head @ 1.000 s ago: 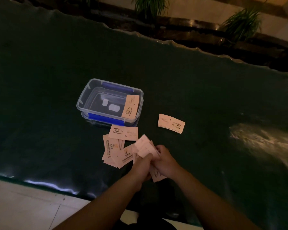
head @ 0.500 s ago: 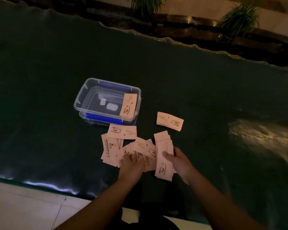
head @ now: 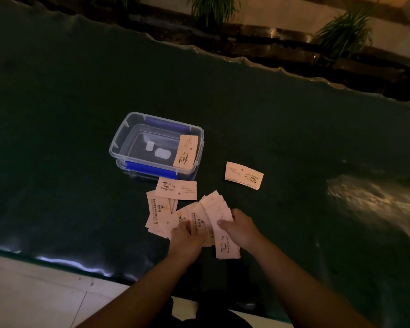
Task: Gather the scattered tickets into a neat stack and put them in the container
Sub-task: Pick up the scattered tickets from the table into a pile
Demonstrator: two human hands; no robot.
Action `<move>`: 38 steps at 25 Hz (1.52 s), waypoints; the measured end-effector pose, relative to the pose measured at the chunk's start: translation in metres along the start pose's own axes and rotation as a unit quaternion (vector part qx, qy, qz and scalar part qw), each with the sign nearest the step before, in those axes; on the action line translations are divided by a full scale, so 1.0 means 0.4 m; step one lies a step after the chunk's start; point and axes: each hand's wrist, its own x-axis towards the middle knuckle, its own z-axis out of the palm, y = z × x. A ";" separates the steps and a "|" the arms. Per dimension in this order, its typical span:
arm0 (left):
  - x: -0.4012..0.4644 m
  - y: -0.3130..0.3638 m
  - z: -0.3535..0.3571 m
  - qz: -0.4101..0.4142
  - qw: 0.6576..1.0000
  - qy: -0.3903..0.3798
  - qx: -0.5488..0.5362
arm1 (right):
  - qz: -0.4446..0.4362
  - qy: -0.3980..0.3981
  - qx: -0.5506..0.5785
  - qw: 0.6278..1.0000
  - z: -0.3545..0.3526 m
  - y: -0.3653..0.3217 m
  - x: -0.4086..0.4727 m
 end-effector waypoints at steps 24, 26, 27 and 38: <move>0.054 -0.032 -0.131 0.174 0.896 0.117 0.392 | 0.042 -0.077 0.136 0.987 0.043 -0.024 -0.006; 0.064 -0.033 -0.149 0.158 0.881 0.113 0.432 | 0.007 -0.092 0.085 0.992 0.039 -0.050 -0.013; 0.068 -0.033 -0.152 0.156 0.878 0.110 0.439 | -0.010 -0.103 0.059 0.993 0.037 -0.063 -0.014; 0.100 -0.041 -0.215 0.223 0.930 0.056 0.287 | -0.153 -0.159 -0.220 0.950 0.077 -0.179 0.010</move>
